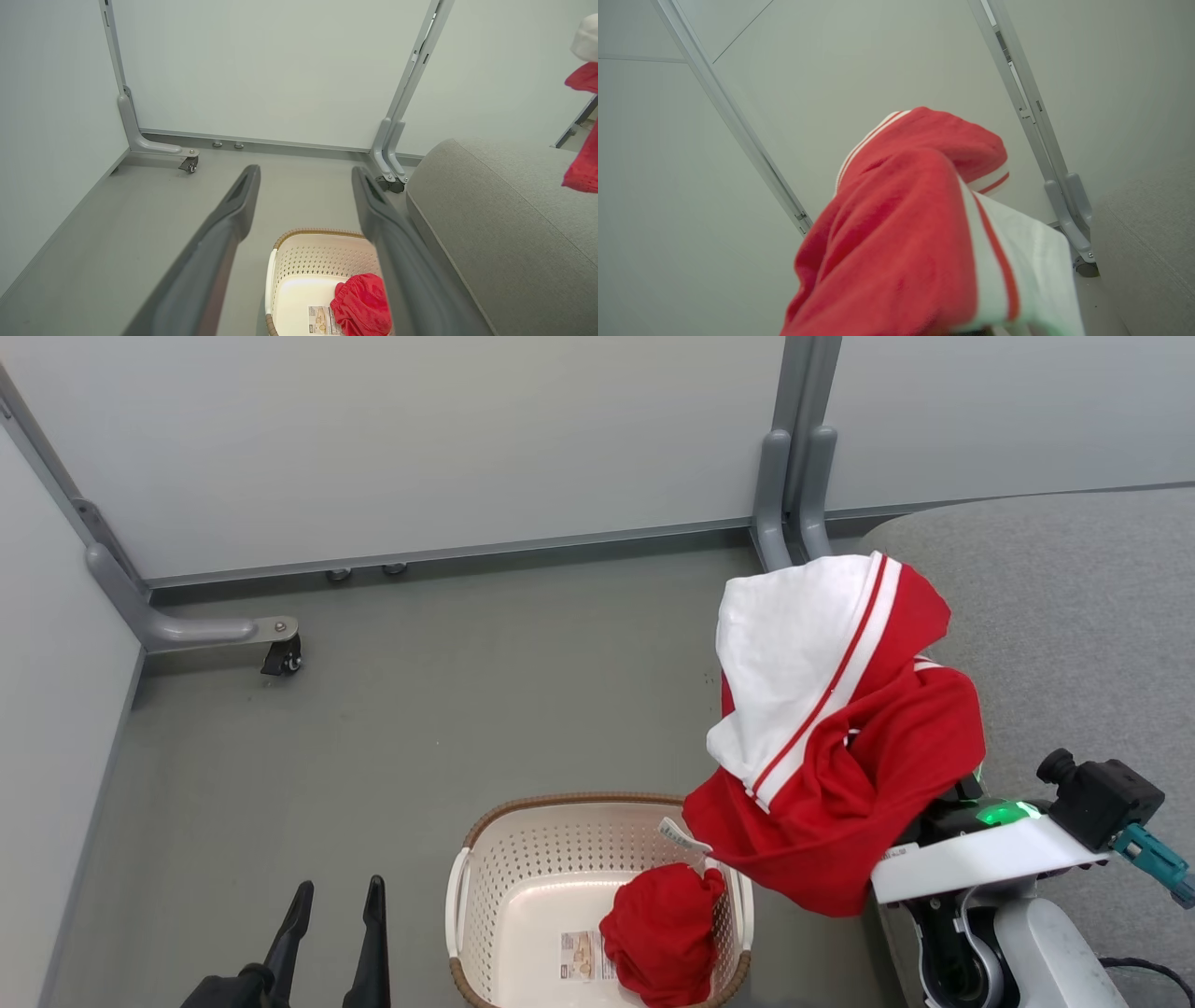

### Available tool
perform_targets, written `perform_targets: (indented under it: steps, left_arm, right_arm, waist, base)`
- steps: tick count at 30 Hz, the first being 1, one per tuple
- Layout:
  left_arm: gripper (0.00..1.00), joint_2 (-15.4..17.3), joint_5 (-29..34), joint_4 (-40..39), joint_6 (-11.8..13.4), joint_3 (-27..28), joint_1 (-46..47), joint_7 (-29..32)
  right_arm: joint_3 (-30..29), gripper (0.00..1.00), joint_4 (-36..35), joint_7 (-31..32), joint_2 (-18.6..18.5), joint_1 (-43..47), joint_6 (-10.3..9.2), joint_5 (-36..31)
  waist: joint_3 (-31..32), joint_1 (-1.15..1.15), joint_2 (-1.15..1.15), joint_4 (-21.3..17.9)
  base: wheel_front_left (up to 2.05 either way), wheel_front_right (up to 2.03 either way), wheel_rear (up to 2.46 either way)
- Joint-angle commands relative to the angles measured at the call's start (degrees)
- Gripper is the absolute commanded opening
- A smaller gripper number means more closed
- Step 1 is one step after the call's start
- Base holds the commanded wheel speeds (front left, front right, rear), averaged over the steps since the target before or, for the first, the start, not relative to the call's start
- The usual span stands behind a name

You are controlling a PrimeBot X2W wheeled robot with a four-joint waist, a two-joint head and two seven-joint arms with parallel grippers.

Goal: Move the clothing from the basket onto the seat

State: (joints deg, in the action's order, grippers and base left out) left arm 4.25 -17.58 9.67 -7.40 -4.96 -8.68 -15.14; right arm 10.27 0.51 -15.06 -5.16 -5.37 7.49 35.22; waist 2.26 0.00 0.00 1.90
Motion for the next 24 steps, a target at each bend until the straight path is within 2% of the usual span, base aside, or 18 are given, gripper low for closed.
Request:
perform_targets:
  steps: [1,16,24]
  left_arm:
    - [1.0,0.04,0.18,0.01,-0.13,0.11,-0.12,-0.01]
    - [1.0,0.25,-0.49,0.73,-0.13,0.24,0.48,-0.01]
    - [1.0,-0.06,-0.5,0.4,-0.14,-0.02,1.11,-0.01]
  right_arm:
    - [-0.1,0.0,-0.12,-0.17,-0.05,-0.18,0.0,0.23]
    - [-0.59,0.0,-0.3,-0.17,-0.17,0.01,0.0,0.5]
    - [-1.31,0.0,-1.02,-0.17,-0.64,-1.01,0.0,0.0]
  waist:
    - [-0.03,0.0,0.0,-0.02]
    - [-0.09,0.0,0.0,-0.04]
    - [-0.98,0.0,0.0,-4.78]
  base:
    - [0.0,0.0,0.0]
    - [0.0,0.0,0.0]
    - [0.0,0.0,0.0]
